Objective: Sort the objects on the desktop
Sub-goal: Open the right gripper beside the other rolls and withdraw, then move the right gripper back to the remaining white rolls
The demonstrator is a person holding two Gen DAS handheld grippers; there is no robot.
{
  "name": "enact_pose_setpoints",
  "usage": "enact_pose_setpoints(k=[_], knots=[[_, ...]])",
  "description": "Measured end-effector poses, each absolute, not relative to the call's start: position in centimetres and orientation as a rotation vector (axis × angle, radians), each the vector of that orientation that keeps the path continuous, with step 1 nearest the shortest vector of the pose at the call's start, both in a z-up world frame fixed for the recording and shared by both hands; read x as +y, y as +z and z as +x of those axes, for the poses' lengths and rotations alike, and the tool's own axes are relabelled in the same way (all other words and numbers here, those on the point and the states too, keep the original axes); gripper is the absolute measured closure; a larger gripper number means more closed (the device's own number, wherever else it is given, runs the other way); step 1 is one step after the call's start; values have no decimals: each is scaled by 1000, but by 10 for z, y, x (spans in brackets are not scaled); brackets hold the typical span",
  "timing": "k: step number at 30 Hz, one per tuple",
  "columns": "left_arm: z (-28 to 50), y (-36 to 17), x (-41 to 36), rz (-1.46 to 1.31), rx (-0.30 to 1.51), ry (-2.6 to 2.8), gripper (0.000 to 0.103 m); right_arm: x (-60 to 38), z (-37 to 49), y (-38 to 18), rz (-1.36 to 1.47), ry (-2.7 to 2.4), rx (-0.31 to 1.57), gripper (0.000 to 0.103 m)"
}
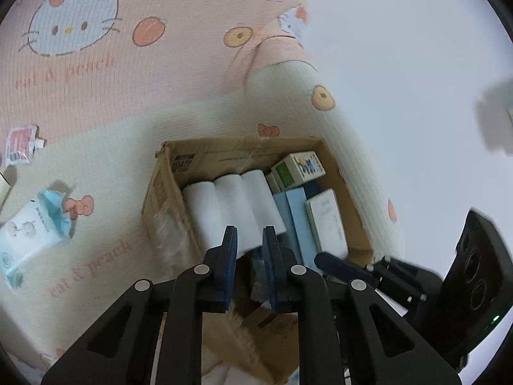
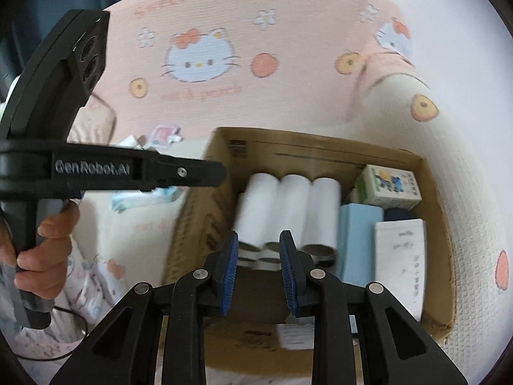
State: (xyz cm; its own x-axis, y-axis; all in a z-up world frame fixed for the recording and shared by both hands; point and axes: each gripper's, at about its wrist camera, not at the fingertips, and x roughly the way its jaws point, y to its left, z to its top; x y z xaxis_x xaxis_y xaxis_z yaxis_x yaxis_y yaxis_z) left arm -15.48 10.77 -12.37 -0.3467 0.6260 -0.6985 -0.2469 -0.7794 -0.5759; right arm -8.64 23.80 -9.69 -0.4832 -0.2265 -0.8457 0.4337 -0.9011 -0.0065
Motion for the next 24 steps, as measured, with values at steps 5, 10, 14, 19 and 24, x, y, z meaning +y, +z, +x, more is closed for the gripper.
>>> enact_pose_setpoints(k=[5,10,14,19,24], knots=[[-129,-121,86,-1277,-326,2225,85,209,-72,-90,1292,-2366,410,80],[-110,-127,50,-1242,-303,2264,85,181,-67,-87,1269,-2346,438,80],[-102,-139,15,-1248,-323,2300,85,155,-72,-88,1270,-2338,448,80],[-98,-154,-31,-1313,-378,2400,85,116,-82,-94,1275,-2309,418,80],[-89,-176,-79,-1341,-438,2516,81,74,-86,-118,1329,-2276,396,80]])
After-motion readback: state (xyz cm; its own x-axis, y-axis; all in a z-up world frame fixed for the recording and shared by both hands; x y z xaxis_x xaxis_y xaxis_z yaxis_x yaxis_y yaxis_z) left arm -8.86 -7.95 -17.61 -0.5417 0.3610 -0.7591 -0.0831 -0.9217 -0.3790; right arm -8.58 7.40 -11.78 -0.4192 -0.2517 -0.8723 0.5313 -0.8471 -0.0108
